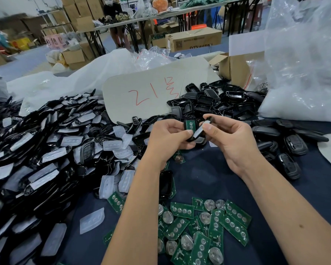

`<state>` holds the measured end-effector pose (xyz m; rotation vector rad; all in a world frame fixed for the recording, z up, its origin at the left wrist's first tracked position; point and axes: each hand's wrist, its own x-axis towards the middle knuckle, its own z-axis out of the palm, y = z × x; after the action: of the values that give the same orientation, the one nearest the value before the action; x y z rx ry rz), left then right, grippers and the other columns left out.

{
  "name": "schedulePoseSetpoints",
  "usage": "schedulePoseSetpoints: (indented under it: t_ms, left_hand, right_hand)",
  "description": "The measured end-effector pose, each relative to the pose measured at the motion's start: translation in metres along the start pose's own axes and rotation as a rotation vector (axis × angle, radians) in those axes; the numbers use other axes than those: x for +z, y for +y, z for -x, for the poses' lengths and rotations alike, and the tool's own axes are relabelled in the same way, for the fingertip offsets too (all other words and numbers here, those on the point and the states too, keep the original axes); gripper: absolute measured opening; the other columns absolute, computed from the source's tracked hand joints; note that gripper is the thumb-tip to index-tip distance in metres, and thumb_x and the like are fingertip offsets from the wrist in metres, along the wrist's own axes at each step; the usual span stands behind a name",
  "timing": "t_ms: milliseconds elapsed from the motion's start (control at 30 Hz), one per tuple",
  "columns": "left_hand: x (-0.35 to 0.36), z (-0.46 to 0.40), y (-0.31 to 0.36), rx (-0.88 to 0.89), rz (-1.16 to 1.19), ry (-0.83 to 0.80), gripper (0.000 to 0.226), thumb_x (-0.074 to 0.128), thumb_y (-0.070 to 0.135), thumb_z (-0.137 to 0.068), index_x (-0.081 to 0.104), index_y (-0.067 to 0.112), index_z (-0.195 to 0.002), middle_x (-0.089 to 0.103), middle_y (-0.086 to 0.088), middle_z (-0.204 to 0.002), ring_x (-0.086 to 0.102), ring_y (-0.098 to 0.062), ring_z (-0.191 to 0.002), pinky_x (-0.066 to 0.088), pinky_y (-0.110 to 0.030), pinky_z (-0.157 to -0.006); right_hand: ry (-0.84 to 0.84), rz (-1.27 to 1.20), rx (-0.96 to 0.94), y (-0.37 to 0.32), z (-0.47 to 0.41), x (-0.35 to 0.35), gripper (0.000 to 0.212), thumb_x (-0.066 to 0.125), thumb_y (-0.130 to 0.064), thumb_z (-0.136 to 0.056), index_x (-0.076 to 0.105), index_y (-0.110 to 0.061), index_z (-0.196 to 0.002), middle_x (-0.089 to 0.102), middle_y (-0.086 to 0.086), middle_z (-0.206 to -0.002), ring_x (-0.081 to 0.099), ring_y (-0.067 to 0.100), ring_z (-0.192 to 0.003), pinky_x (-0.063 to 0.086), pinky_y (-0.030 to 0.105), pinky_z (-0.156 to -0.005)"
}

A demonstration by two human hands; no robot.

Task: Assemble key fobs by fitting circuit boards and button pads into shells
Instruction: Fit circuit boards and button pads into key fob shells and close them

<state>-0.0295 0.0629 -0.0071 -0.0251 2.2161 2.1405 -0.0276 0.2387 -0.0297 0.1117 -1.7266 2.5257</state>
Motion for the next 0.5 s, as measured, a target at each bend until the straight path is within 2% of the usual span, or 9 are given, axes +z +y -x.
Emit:
schedulePoseSetpoints:
  t_ms: [100, 200, 367, 500]
  left_hand:
    - [-0.0007, -0.0018, -0.0016, -0.015, 0.036, 0.078, 0.008, 0.073, -0.004, -0.09, 0.071, -0.007, -0.097, 0.077, -0.015, -0.081, 0.076, -0.026, -0.066, 0.063, -0.029, -0.065]
    - [-0.0029, -0.0028, -0.0027, -0.024, 0.067, 0.11, 0.007, 0.074, -0.005, -0.089, 0.07, -0.006, -0.094, 0.075, -0.011, -0.079, 0.073, -0.022, -0.064, 0.061, -0.024, -0.062]
    - [-0.0039, -0.0033, -0.0031, -0.021, 0.081, 0.095, 0.006, 0.075, -0.004, -0.088, 0.071, -0.002, -0.091, 0.074, -0.008, -0.076, 0.072, -0.019, -0.063, 0.06, -0.024, -0.062]
    - [-0.003, -0.0013, -0.0021, 0.011, 0.055, 0.061, 0.004, 0.075, -0.003, -0.089, 0.073, 0.0, -0.091, 0.076, -0.014, -0.082, 0.072, -0.018, -0.063, 0.06, -0.024, -0.062]
  right_hand:
    - [-0.035, -0.017, 0.007, 0.0011, 0.0007, -0.0008, 0.045, 0.087, -0.029, -0.066, 0.08, -0.017, -0.109, 0.078, 0.013, -0.107, 0.073, 0.022, -0.101, 0.059, 0.035, -0.096]
    - [-0.054, -0.03, 0.034, 0.0031, 0.0007, -0.0007, 0.043, 0.084, -0.021, -0.071, 0.078, -0.012, -0.113, 0.076, 0.011, -0.103, 0.072, 0.021, -0.098, 0.061, 0.033, -0.09]
    - [-0.057, -0.042, 0.037, 0.004, 0.0006, -0.0008, 0.044, 0.081, -0.018, -0.074, 0.076, -0.008, -0.116, 0.074, 0.013, -0.104, 0.072, 0.02, -0.098, 0.061, 0.034, -0.091]
    - [-0.043, -0.035, 0.031, 0.0052, -0.0004, -0.002, 0.043, 0.082, -0.019, -0.072, 0.076, -0.008, -0.114, 0.076, 0.013, -0.104, 0.072, 0.021, -0.098, 0.061, 0.035, -0.092]
